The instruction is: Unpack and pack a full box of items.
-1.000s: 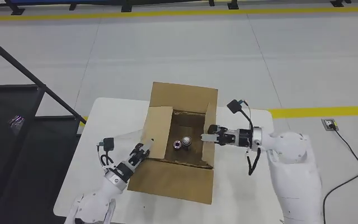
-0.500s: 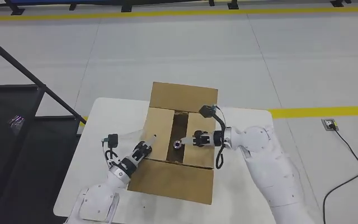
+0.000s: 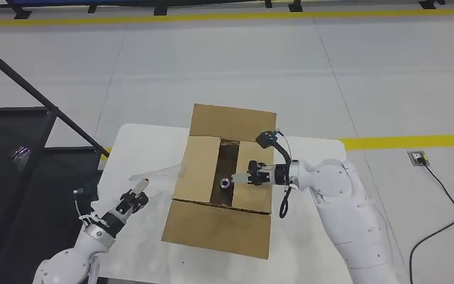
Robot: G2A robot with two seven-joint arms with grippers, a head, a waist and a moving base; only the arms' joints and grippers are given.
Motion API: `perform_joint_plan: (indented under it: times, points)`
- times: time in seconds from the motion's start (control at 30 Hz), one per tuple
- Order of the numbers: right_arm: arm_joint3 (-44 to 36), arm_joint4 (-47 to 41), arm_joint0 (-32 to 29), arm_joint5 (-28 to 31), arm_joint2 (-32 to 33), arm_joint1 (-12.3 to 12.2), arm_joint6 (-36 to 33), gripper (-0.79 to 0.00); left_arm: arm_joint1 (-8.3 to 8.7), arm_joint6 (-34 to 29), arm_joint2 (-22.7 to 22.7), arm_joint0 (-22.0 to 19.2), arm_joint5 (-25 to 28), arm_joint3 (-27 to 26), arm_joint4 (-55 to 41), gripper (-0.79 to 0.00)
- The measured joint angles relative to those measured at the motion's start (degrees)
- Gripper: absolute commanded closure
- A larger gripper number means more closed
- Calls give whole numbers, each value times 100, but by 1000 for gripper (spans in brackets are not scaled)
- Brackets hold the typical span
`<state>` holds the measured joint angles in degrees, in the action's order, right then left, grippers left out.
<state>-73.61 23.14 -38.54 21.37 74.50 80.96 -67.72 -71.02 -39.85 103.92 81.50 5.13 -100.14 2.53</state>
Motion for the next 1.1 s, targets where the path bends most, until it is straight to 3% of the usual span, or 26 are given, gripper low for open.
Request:
perform_joint_plan:
  times: [0.1,0.2,0.43,0.6,0.83,1.1]
  points:
    - [-56,63,-72,-45,14,-7,130,-785,102,-991,220,-62,50,297,-149,-785]
    - [-229,82,-274,-132,103,-32,749,-785,191,-1910,306,-117,198,571,-255,-785]
    - [-349,319,-433,-733,418,-84,2190,-785,309,-3358,-102,-329,397,1025,-467,-785]
    - [85,490,-224,-1115,499,-84,3044,-785,350,-3763,-297,-409,542,1136,-868,-785]
    - [1358,445,408,-720,446,-70,3773,-785,413,-3928,-350,-396,767,1130,-1416,-785]
    - [3196,146,1352,-264,107,57,4008,-785,472,-3673,-343,-331,509,944,-1798,-785]
